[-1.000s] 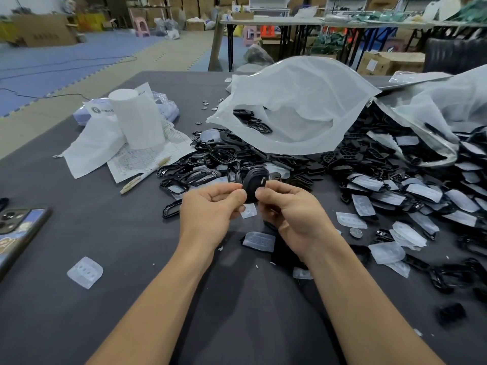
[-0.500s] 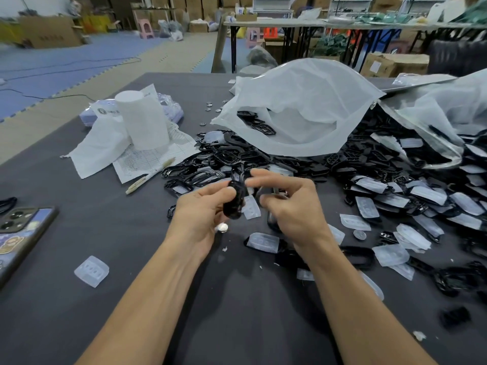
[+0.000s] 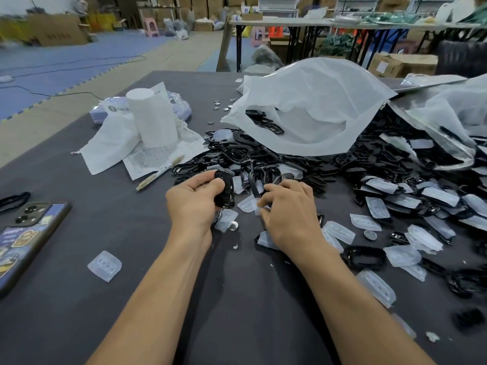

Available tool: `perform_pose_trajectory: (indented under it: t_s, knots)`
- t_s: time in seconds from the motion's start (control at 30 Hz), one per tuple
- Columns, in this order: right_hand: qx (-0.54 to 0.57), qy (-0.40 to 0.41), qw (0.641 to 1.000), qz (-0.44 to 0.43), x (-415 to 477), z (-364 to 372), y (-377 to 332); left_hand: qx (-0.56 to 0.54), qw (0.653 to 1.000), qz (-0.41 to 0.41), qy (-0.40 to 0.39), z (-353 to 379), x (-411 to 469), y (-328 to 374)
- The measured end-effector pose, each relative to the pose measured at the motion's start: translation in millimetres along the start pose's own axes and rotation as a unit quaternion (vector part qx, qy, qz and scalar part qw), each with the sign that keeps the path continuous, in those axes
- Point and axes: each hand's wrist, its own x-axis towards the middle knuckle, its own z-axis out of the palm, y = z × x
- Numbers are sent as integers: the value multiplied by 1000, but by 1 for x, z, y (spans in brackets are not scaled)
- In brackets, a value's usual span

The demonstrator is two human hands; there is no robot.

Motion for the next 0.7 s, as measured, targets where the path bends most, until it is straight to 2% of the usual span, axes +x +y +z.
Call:
perform_pose_trajectory:
  t_s: [0.1, 0.2, 0.3, 0.43, 0.53, 0.57, 0.63, 0.7]
  knots:
    - [108, 55, 992, 33, -1, -2, 0, 12, 1000, 4, -1, 1, 1, -3]
    - [250, 85, 958, 113, -4, -10, 0, 19, 1000, 24, 3, 4, 0, -6]
    - [337, 73, 920, 185, -6, -14, -2, 49, 997, 66, 9, 7, -1, -8]
    - [483, 30, 830, 276, -3, -17, -5, 83, 993, 87, 1, 10, -4, -10]
    - [630, 0, 719, 292, -1, -21, -7, 93, 991, 94, -1, 11, -7, -12]
    - [659, -13, 692, 294, -1, -24, -8, 99, 990, 103, -4, 12, -8, -13]
    - [682, -42, 666, 298, 0, -26, -9, 119, 984, 128, -17, 13, -13, -11]
    - [683, -67, 662, 302, 0, -26, -10, 147, 978, 146, -29, 14, -17, -10]
